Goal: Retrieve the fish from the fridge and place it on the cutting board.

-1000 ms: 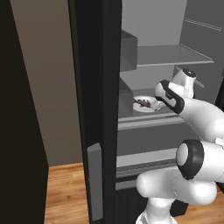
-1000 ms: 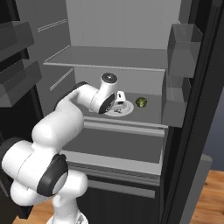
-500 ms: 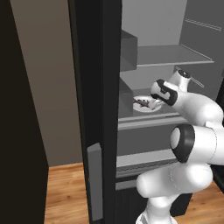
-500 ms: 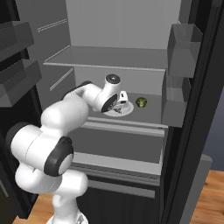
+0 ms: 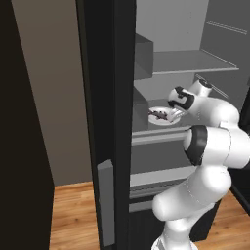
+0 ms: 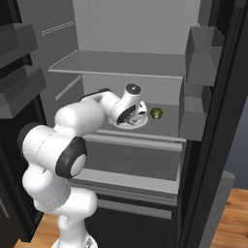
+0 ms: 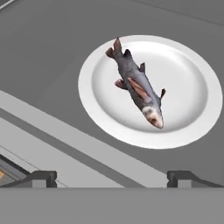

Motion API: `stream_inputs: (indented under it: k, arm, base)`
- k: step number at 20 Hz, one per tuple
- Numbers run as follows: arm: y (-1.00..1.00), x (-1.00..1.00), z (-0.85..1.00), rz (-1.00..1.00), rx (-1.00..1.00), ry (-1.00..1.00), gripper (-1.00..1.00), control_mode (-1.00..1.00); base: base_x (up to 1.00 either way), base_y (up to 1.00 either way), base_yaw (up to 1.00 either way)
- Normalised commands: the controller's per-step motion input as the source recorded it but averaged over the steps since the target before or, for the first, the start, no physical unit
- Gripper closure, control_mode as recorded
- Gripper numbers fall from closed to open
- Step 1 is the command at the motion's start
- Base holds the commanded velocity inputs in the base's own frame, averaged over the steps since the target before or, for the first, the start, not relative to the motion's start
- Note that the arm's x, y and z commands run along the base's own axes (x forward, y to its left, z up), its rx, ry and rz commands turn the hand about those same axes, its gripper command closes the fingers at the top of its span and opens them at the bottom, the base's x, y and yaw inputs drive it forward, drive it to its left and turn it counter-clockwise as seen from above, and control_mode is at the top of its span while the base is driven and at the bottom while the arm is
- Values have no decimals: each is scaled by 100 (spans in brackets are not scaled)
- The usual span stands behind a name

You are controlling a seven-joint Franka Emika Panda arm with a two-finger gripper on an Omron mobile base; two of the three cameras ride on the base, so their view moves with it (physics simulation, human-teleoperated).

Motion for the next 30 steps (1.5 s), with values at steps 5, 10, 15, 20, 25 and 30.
stream_inputs:
  k: [5,10,15,20,25,30]
  arm:
    - [-3,39,-18,6,0,0,-100,-100]
    - [0,37,-17,5,0,0,-100,-100]
    - [0,28,-10,5,0,0,-100,-100]
    - [0,22,-8,4,0,0,-100,-100]
    - [0,17,-16,3,0,-1,-100,-100]
    - [0,17,-22,3,0,-3,-100,-100]
  base:
    - [0,0,0]
    - [0,0,0]
    - [0,0,0]
    - [0,0,0]
    - [0,0,0]
    - [0,0,0]
